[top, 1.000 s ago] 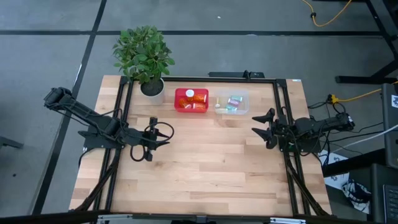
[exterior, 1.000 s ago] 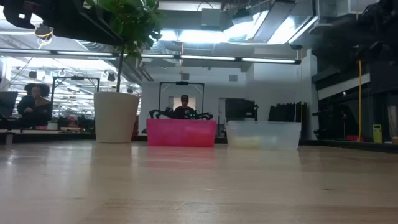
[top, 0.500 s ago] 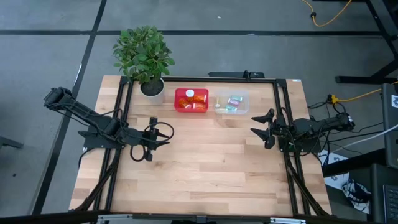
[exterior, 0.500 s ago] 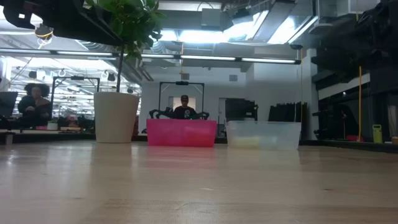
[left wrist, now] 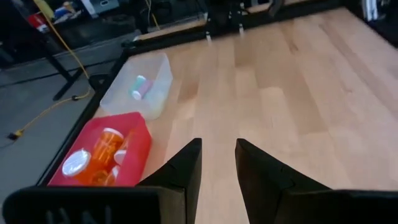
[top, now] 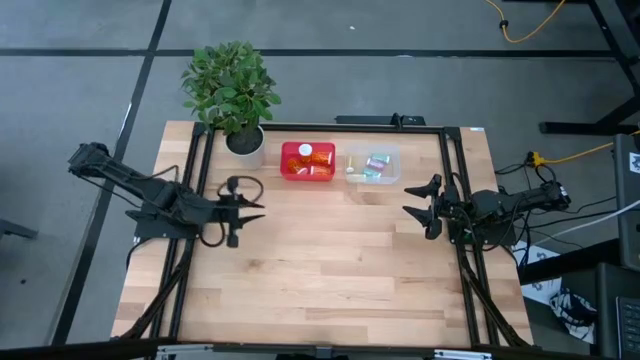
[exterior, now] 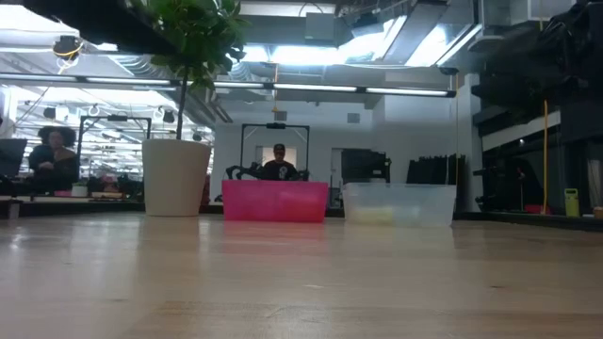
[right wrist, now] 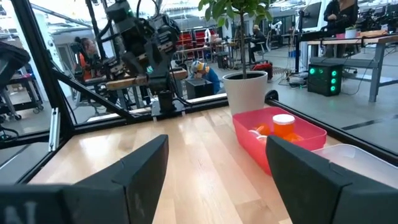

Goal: Pick and place medicine bottles into bin by pill shape (circle, oval)
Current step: Return to Home Position

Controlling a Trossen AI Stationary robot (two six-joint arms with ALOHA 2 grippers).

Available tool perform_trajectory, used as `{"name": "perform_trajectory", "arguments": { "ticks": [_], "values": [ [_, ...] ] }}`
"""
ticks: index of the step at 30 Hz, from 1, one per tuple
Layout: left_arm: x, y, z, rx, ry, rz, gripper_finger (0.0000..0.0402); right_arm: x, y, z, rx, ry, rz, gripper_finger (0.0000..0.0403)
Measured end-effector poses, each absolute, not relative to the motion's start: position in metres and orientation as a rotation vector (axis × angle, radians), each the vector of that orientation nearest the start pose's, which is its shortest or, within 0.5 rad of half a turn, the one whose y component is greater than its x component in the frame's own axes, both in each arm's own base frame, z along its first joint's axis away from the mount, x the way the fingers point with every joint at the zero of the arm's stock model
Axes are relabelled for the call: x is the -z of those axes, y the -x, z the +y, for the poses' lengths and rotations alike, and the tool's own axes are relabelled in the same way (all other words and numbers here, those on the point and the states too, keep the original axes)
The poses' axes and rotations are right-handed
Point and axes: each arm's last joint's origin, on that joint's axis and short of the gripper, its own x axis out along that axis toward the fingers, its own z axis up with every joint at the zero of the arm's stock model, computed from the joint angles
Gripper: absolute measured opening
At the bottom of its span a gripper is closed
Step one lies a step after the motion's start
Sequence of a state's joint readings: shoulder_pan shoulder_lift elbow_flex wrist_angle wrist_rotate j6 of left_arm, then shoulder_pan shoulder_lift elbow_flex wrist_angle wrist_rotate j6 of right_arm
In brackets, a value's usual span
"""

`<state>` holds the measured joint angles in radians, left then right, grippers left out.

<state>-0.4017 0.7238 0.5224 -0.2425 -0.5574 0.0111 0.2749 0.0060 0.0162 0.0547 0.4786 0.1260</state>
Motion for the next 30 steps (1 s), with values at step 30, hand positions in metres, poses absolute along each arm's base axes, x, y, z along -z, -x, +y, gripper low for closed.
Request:
{"name": "perform_trajectory", "arguments": {
  "ticks": [30],
  "values": [
    [-0.194, -0.098, -0.018, -0.200, 0.170, 0.010, 0.0092, -0.174, -0.093, 0.011, 0.271, -0.147, -0.076, 0.0271]
  ]
}}
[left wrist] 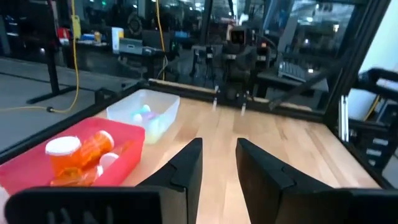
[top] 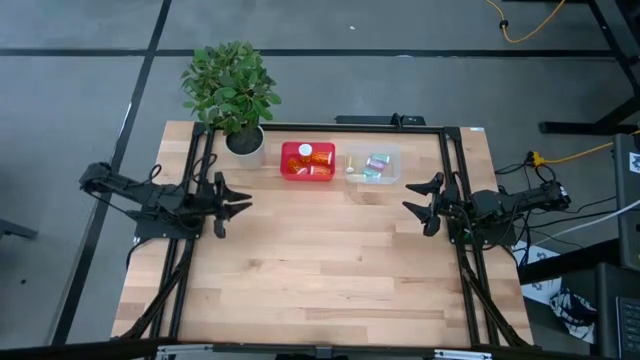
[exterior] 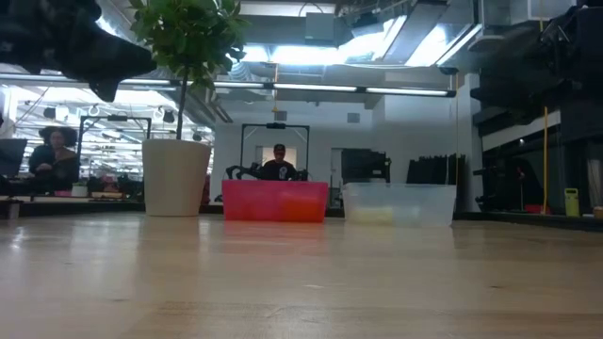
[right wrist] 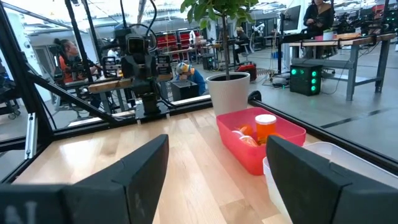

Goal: Pick and place medicine bottles into bin by pill shape (circle, oval)
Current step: Return to Home Position

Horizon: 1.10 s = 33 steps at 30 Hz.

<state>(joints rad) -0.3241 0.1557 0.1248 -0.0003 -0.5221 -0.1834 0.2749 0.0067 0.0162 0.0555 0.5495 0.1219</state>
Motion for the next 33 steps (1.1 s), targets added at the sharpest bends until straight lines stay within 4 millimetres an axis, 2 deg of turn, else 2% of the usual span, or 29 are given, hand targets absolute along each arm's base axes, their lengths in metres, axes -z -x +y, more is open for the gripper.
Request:
{"name": "perform_trajectory", "arguments": {
  "ticks": [4, 13, 33],
  "values": [
    [-0.190, -0.098, -0.017, -0.207, 0.200, -0.003, 0.0092, -0.174, -0.093, 0.011, 0.271, -0.147, -0.076, 0.0271],
    [-0.162, -0.102, -0.018, -0.213, 0.227, 0.030, 0.0092, -0.174, -0.093, 0.010, 0.272, -0.144, -0.076, 0.0271],
    [-0.162, -0.102, -0.016, -0.214, 0.094, 0.047, 0.0092, -0.174, -0.093, 0.010, 0.285, -0.146, -0.077, 0.0271]
  ]
}}
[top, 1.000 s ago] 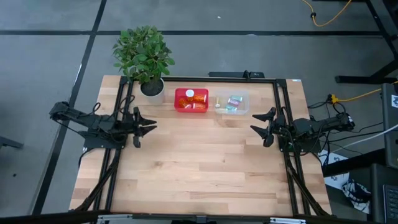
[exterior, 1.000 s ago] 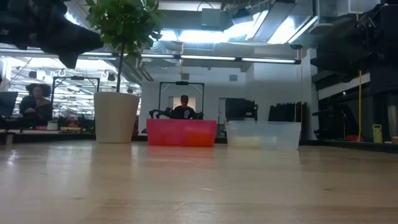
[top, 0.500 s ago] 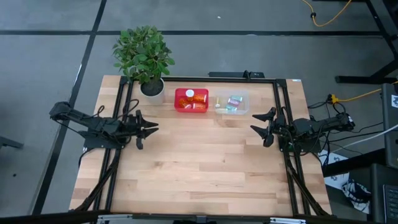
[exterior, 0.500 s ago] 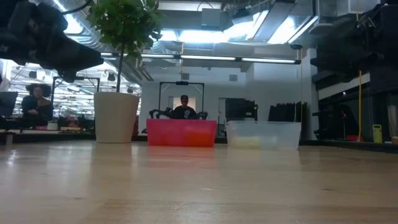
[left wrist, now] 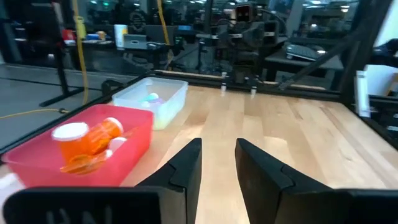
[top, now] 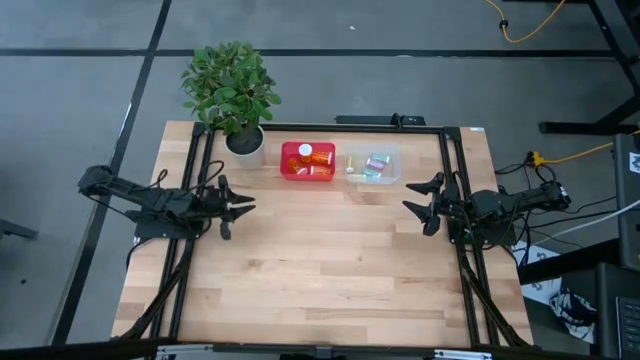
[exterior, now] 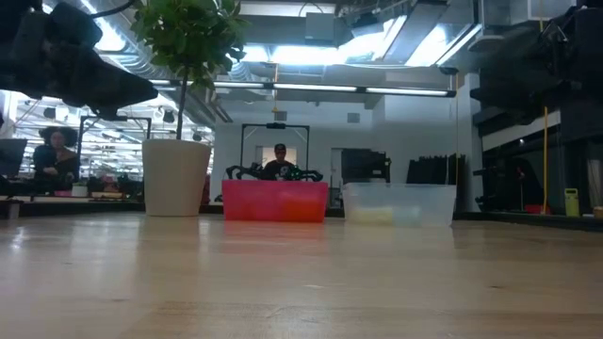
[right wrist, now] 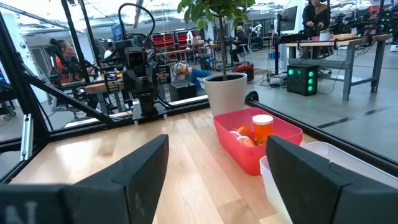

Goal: Pick and place medicine bottles into bin by pill shape (circle, oval)
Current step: Return to Home Position

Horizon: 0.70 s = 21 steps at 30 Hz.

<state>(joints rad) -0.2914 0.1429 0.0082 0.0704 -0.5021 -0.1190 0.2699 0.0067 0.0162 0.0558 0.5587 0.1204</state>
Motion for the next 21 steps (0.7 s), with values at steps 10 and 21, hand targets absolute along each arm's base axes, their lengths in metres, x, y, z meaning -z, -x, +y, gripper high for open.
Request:
{"name": "perform_trajectory", "arguments": {
  "ticks": [10, 21],
  "values": [
    [-0.162, -0.104, -0.004, -0.314, 0.062, 0.049, 0.0092, -0.174, -0.093, 0.010, 0.284, -0.159, -0.079, 0.0271],
    [-0.161, -0.104, -0.001, -0.284, 0.108, 0.051, 0.0092, -0.174, -0.093, 0.010, 0.285, -0.146, -0.077, 0.0271]
  ]
}}
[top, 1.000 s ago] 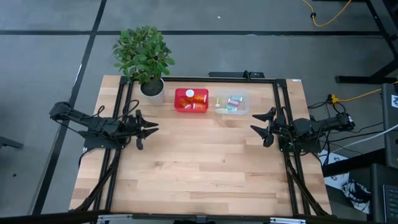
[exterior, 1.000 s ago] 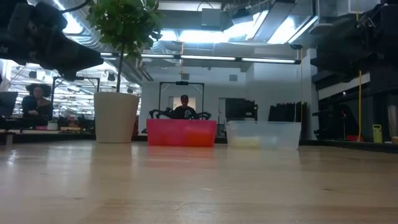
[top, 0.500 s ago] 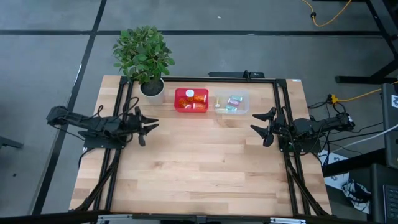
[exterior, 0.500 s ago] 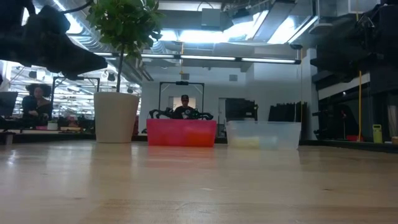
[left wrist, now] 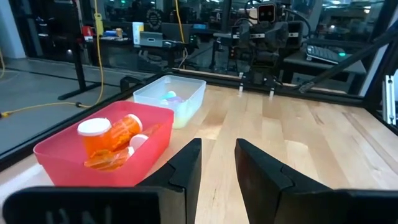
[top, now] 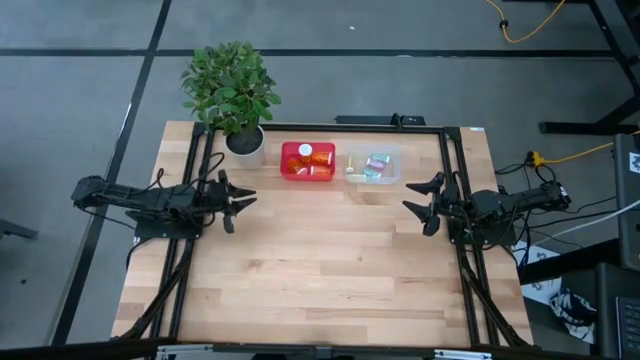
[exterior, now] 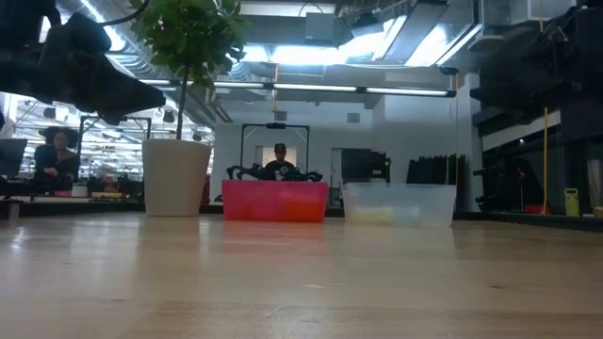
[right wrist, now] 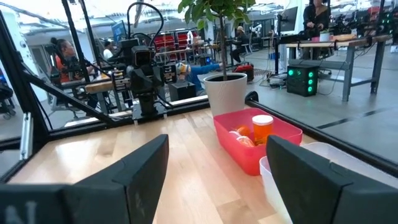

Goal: Pick and place medicine bottles into bin by pill shape (circle, oval)
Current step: Return to Home Position

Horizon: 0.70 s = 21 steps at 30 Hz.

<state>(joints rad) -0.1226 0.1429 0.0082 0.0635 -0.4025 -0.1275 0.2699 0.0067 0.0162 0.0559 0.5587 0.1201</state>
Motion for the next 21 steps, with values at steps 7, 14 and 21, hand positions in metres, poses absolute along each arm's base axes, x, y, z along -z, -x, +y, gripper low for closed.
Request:
{"name": "perform_trajectory", "arguments": {
  "ticks": [7, 14, 21],
  "values": [
    [-0.1610, -0.1043, -0.0015, -0.283, 0.102, 0.052, 0.0092, -0.1738, -0.0932, 0.0099, 0.287, -0.075, -0.068, 0.0271],
    [-0.1610, -0.1043, -0.0015, -0.283, 0.102, 0.052, 0.0092, -0.1739, -0.0923, 0.0072, 0.381, -0.126, -0.080, 0.0271],
    [-0.1610, -0.1043, -0.0015, -0.283, 0.102, 0.052, 0.0092, -0.1735, -0.0928, 0.0078, 0.362, -0.214, -0.091, 0.0271]
  ]
}}
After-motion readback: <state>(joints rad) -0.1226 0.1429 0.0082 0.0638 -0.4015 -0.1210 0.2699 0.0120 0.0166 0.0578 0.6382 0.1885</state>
